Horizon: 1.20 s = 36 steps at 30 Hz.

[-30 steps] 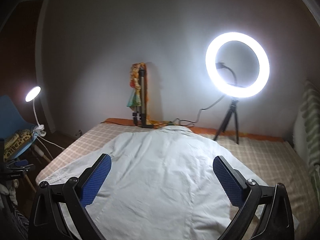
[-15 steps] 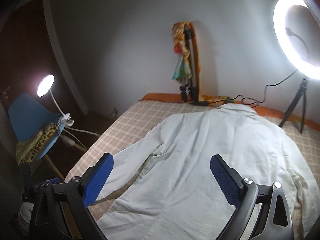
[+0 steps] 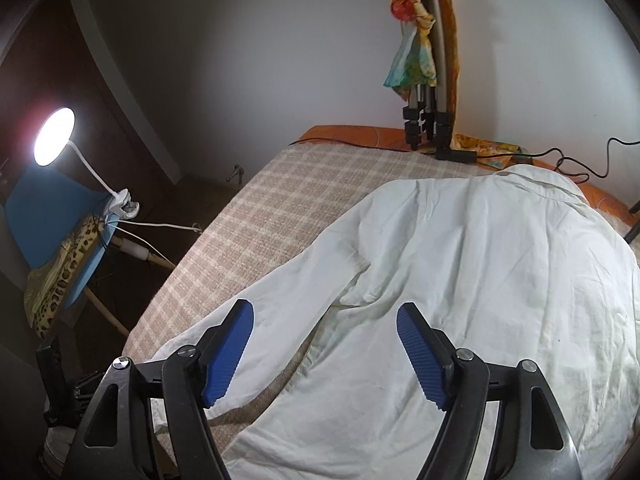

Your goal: Fold small clothes

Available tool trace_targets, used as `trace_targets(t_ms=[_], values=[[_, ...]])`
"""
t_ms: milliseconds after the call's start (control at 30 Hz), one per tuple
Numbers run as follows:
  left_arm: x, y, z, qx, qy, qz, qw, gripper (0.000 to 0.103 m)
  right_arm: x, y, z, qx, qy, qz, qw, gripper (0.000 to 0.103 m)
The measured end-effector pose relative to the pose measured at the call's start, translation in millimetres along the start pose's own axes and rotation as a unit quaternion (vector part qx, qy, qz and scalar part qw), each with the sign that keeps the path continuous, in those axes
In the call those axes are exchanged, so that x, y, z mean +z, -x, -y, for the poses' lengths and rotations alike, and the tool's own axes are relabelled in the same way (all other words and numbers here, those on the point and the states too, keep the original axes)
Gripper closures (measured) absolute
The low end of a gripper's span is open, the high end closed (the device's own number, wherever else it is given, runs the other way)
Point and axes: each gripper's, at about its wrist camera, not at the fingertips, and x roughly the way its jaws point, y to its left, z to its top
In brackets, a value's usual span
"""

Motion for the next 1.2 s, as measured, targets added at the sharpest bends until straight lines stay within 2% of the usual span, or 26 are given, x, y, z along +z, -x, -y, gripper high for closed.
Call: trace_targets(t_ms=[200, 333, 433, 467, 500, 533, 600, 633, 700, 767, 900, 1067, 1200], values=[[-2.7, -5.0, 6.8, 0.044, -0.031, 0.000, 0.9986, 0.055, 0.7, -16.3, -10.6, -0.007, 0.018, -0.011, 1.000, 0.026], [-0.7, -7.1, 3.5, 0.052, -0.031, -0.002, 0.9982, 0.056, -1.6, -19.6, -13.4, -0.008, 0.026, -0.015, 1.000, 0.026], [-3.3, -8.4, 8.4, 0.060, -0.050, 0.001, 0.9969, 0.056, -2.2, -21.2, -13.9, -0.010, 0.030, -0.016, 0.999, 0.026], [-4.4, -8.9, 10.7, 0.064, -0.057, 0.003, 0.9963, 0.056, -1.9, -21.6, -13.3, -0.012, 0.029, -0.016, 0.999, 0.026], [-5.2, -8.9, 12.5, 0.064, -0.061, 0.004, 0.9960, 0.064, -1.5, -22.1, -12.6, -0.013, 0.027, -0.017, 0.999, 0.026], [-5.1, -8.2, 13.4, 0.055, -0.061, 0.005, 0.9966, 0.072, -1.2, -22.9, -12.1, -0.015, 0.026, -0.017, 0.999, 0.026], [-4.9, -6.6, 11.9, 0.030, -0.050, 0.006, 0.9983, 0.095, -0.9, -24.6, -11.2, -0.017, 0.023, -0.019, 0.999, 0.026], [-4.6, -6.7, 10.7, 0.014, -0.043, 0.006, 0.9989, 0.098, -1.3, -25.5, -11.4, -0.018, 0.024, -0.020, 0.999, 0.026], [-5.9, -4.2, 10.2, -0.013, -0.034, 0.013, 0.9992, 0.099, -1.8, -27.5, -12.3, -0.022, 0.027, -0.022, 0.999, 0.026], [-7.3, 5.8, 17.1, -0.022, -0.039, 0.037, 0.9983, 0.100, -1.8, -28.8, -13.6, -0.023, 0.031, -0.024, 0.999, 0.026], [-10.0, 32.9, 37.8, -0.094, -0.040, 0.080, 0.9916, 0.100, 1.8, -32.2, -10.4, -0.025, 0.025, -0.028, 0.999, 0.026], [-18.5, 58.2, 85.0, -0.177, -0.103, 0.110, 0.9726, 0.100, 19.8, -45.1, 1.6, -0.023, 0.007, -0.045, 0.999, 0.026], [-28.4, 66.4, 109.3, -0.212, -0.141, 0.111, 0.9606, 0.100, 41.4, -67.0, 9.4, -0.025, -0.010, -0.065, 0.998, 0.026]])
